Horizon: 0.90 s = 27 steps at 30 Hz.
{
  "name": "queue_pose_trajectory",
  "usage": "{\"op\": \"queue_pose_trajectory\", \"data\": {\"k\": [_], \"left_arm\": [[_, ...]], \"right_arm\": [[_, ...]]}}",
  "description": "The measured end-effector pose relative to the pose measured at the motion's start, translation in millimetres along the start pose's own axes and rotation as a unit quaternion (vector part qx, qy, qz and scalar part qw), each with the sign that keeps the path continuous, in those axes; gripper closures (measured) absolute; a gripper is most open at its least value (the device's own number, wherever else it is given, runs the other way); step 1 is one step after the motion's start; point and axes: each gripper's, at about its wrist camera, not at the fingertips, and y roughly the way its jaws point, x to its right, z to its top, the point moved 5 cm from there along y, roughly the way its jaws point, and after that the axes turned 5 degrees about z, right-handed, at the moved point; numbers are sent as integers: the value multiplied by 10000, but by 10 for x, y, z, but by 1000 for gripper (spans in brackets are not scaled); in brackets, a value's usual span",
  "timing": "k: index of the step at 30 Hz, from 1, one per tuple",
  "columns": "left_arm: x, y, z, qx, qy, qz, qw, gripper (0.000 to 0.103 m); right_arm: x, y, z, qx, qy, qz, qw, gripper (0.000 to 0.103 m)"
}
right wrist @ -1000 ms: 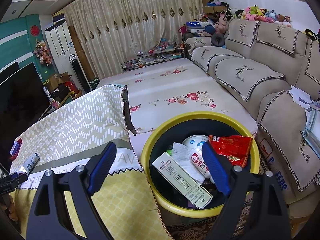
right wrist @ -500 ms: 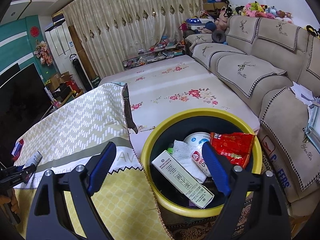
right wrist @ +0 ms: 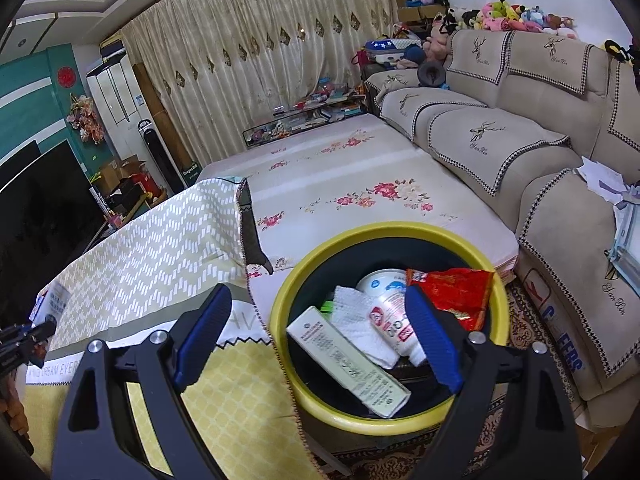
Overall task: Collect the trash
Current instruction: 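Carry the toothpaste tube over the bin and open the left tool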
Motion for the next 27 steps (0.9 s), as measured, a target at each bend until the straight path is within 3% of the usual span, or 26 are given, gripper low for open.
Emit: {"op": "queue_pose_trajectory", "data": {"k": [8, 16, 21, 27], "left_arm": [[1031, 226, 412, 20, 582, -631, 9963, 76], [2372, 712, 661, -397, 1163, -1419, 9822, 76], [2957, 1049, 725, -673, 1444, -1514, 9755, 76], [3337, 1341, 731, -961, 1509, -1521, 9720, 73]], "right_arm": [[396, -236, 86, 212, 45, -265, 9994, 19], [1006, -487, 46, 332, 389, -590, 9969, 18], [1321, -539, -17, 322, 674, -666, 9950, 18], [1429, -502, -33, 277, 786, -610, 9947, 18]]}}
